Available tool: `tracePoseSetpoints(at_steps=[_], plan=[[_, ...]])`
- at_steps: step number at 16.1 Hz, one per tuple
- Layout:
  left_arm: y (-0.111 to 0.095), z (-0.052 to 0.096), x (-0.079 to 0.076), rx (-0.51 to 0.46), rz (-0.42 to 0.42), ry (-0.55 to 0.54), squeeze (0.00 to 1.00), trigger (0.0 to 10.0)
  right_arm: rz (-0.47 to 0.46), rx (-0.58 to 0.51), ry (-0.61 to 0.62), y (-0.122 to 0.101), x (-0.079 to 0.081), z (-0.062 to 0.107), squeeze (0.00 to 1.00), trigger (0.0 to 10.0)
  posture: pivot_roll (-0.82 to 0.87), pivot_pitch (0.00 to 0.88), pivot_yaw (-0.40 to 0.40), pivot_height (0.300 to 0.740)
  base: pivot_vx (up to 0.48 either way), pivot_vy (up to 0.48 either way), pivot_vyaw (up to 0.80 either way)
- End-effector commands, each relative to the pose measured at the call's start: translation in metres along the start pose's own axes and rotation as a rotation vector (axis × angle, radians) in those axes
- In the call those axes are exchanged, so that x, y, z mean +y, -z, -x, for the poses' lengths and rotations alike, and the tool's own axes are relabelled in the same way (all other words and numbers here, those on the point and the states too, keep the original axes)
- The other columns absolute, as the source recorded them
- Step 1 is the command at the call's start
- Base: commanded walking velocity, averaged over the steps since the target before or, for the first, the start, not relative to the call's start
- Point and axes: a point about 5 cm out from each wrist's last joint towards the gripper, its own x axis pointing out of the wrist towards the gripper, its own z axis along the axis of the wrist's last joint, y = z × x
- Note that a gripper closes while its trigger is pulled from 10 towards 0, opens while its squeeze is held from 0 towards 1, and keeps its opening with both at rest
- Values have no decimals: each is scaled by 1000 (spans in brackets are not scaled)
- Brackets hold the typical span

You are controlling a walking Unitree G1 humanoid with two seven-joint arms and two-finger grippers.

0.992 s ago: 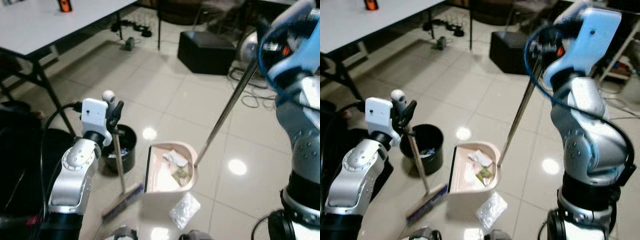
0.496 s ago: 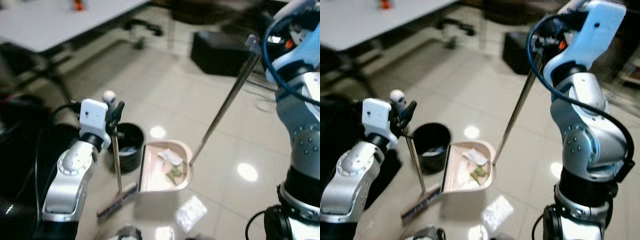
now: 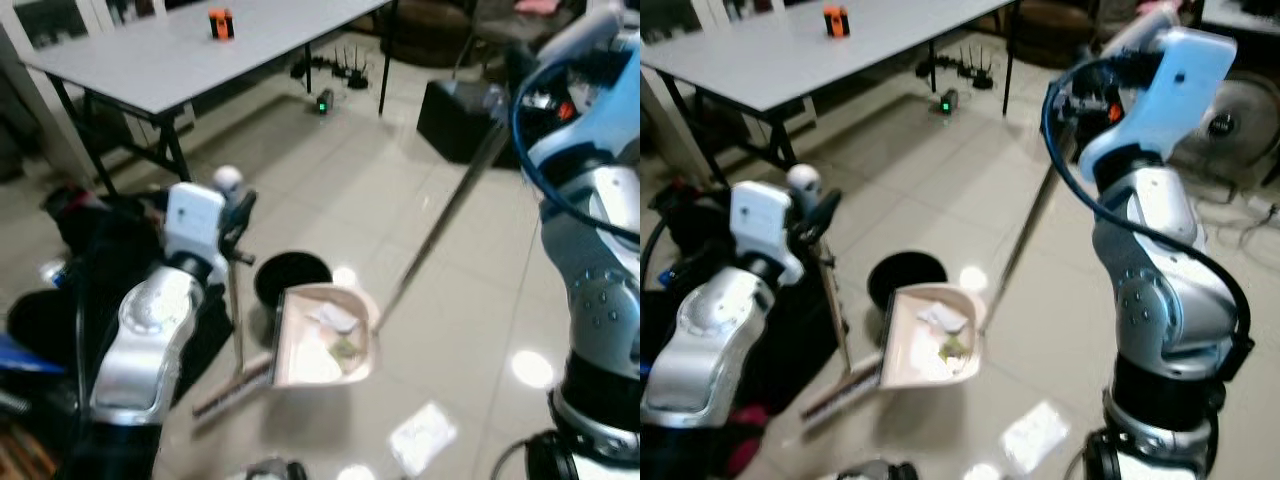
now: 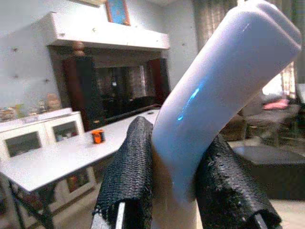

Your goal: Sweep floor

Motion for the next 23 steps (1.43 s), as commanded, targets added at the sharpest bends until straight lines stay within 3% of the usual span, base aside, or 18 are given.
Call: tracePoseSetpoints(at_steps=[1, 2, 4, 7, 13, 16, 23], plan=[[-5, -5, -2, -29, -5, 27, 0, 10000, 15, -61, 20, -9, -3, 4, 0, 10000, -122, 0, 69, 740, 0, 476, 0], [-5, -7, -3, -30, -3, 36, 0, 10000, 21, -61, 34, -9, -5, 6, 0, 10000, -124, 0, 72, 740, 0, 476, 0], [-7, -9, -4, -38, -76, 40, 0, 10000, 23, -65, 51, -9, -7, 9, 0, 10000, -130, 0, 84, 740, 0, -240, 0], [-3, -11, -5, -24, 1, 17, 0, 10000, 29, -80, 70, -11, -10, 12, 0, 10000, -129, 0, 84, 740, 0, -320, 0], [-2, -9, 4, -31, 45, -83, 0, 10000, 1, -84, 77, -14, -14, 6, 0, 10000, -120, 0, 65, 740, 0, 0, 0], [-5, -7, 9, -56, 89, -148, 0, 10000, 8, -76, 69, -14, -14, 4, 0, 10000, -122, 0, 62, 740, 296, 0, 0], [-1, -3, 4, -42, 109, -145, 0, 10000, 14, -75, 69, -15, -14, 3, 0, 10000, -124, 1, 51, 740, 339, 0, 123]])
